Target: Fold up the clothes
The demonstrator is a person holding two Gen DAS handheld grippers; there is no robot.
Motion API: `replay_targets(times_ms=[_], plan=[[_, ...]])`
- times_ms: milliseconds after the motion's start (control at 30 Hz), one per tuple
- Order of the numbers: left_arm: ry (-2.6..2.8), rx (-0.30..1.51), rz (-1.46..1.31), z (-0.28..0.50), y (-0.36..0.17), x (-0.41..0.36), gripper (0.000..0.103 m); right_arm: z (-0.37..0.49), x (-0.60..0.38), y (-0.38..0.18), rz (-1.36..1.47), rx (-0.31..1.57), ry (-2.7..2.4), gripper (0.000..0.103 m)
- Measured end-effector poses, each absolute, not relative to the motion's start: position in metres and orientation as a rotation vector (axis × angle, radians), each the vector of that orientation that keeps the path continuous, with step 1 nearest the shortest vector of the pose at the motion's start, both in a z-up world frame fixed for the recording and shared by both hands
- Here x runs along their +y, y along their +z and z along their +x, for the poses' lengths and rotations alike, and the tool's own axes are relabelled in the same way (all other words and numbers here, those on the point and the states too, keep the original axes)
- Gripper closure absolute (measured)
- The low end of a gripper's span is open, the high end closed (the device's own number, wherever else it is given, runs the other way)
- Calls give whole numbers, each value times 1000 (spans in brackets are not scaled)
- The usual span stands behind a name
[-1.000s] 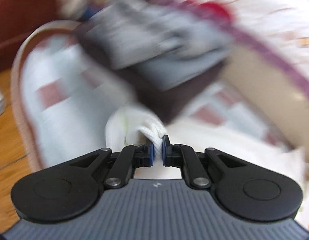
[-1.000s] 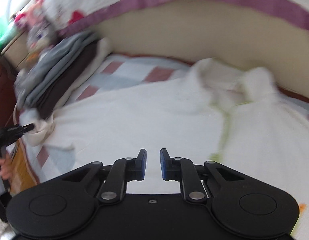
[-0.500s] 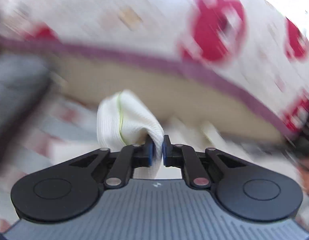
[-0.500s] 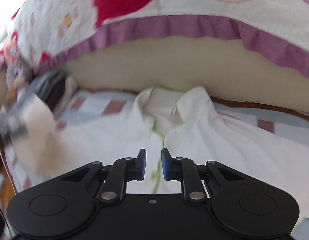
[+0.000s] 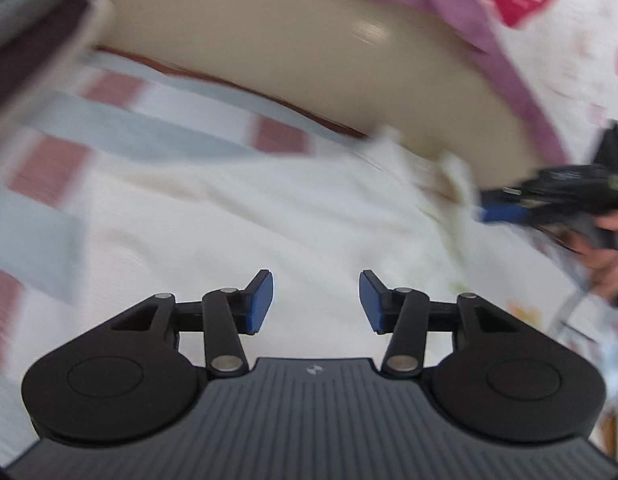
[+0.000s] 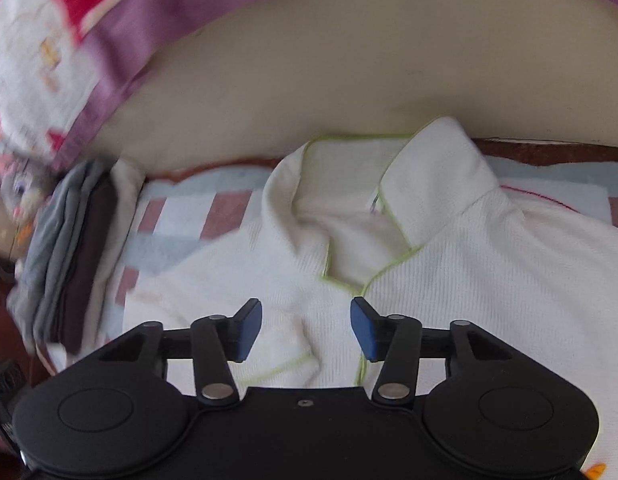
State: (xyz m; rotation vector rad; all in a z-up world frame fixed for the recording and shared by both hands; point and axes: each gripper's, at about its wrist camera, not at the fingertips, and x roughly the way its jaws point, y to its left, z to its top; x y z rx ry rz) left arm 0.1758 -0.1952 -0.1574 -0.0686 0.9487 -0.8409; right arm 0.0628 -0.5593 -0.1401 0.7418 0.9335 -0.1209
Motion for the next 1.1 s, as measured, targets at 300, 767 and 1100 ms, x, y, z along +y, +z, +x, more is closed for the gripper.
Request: replay_targets(times_ms=[300,767,1100], plan=[[-720,973,-5,196,-179,-203,56,128,-566,-191,827,950,-251,42],[-689,927,74,186,-182,-200,56,120,-427,-138,-146,782,-146,97],[-594,882,214,181,-188,-206,55,95,-515,-130,31,757,-334,46]])
